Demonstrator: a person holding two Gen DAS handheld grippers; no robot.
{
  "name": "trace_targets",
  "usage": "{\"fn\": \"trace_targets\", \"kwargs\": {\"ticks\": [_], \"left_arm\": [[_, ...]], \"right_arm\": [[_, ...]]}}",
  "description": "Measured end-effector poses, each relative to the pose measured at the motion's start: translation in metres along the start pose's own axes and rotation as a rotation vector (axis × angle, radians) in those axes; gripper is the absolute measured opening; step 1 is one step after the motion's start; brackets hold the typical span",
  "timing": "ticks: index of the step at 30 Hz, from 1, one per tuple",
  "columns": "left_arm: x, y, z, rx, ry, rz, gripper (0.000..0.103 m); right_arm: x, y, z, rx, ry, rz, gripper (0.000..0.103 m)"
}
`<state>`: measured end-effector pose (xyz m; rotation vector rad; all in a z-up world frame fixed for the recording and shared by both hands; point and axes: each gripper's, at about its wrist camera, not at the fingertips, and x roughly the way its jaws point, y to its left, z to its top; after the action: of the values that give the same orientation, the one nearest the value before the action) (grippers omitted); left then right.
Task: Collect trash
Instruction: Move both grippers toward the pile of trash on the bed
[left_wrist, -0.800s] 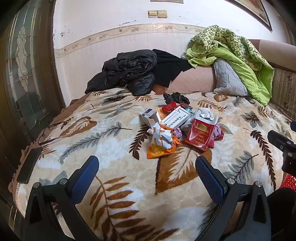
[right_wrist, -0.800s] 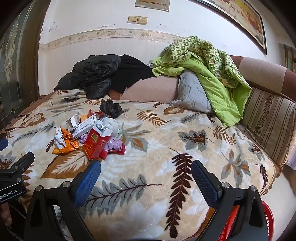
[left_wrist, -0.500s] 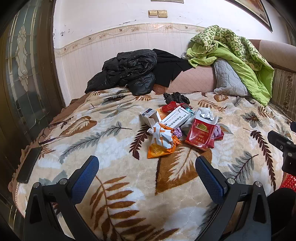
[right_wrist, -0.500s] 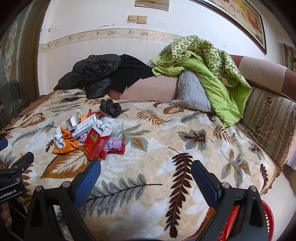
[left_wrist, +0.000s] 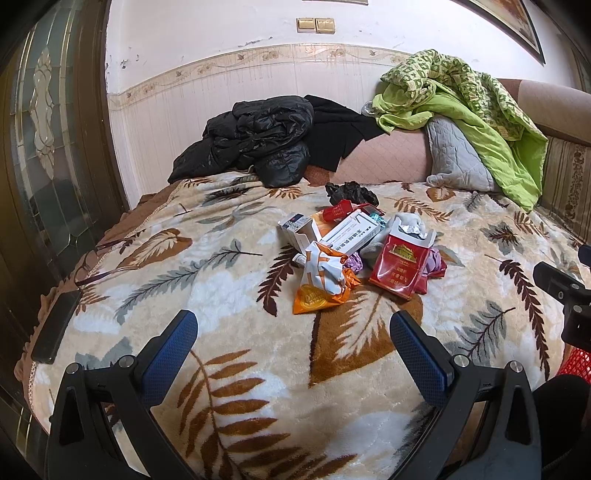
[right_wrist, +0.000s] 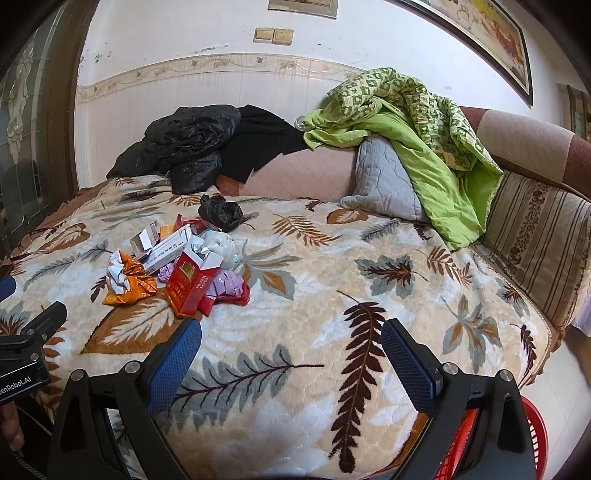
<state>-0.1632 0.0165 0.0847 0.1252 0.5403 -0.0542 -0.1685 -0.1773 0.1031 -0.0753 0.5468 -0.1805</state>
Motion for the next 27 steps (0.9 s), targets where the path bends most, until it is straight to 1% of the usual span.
{"fn": "trace_targets", "kwargs": {"ticks": [3,7,8,9,12,13,14,16,18,20,22,24,27], "left_arm": [[0.007,0.005,0.000,-0.025,0.032,-0.014,0.103],[0.022,0.009,0.002,-0.070,0.088,-0.032,0.103],[0.026,0.010,0.003,-0.081,0.099,-0.034,0.103],[0.031,0.011,0.003,-0.094,0.114,-0.034,0.103],[0.044,0.016,0.006,-0.122,0.143,-0.037,0.103],[0.047,0.017,0.007,-0.131,0.153,-0.037,0.103],[0.050,0.017,0.007,-0.140,0.161,-0.040,0.103],[0.053,0.018,0.007,-0.149,0.169,-0.041,0.103],[0.054,0.019,0.008,-0.152,0.173,-0.043,0.103],[0.054,0.019,0.008,-0.153,0.172,-0.043,0.103],[0.055,0.020,0.008,-0.153,0.173,-0.047,0.103],[0.059,0.019,0.010,-0.151,0.179,-0.052,0.103],[0.068,0.019,0.014,-0.151,0.193,-0.060,0.103]], "right_arm": [[0.005,0.000,-0.003,0.000,0.019,0.015,0.098],[0.024,-0.001,-0.008,0.039,0.068,0.070,0.092],[0.023,-0.003,-0.005,0.049,0.103,0.081,0.091],[0.025,-0.002,-0.002,0.063,0.157,0.098,0.090],[0.030,0.001,-0.005,0.049,0.158,0.101,0.088],[0.032,0.002,-0.006,-0.001,0.140,0.064,0.088],[0.033,0.003,-0.007,-0.012,0.145,0.060,0.088],[0.035,0.003,-0.008,-0.048,0.184,0.040,0.088],[0.035,0.002,-0.009,-0.057,0.190,0.031,0.088],[0.036,0.001,-0.008,-0.020,0.164,0.053,0.088],[0.038,0.001,-0.008,-0.015,0.168,0.055,0.088],[0.041,0.001,-0.007,0.012,0.171,0.081,0.087],[0.047,0.001,-0.005,0.044,0.185,0.126,0.082]]}}
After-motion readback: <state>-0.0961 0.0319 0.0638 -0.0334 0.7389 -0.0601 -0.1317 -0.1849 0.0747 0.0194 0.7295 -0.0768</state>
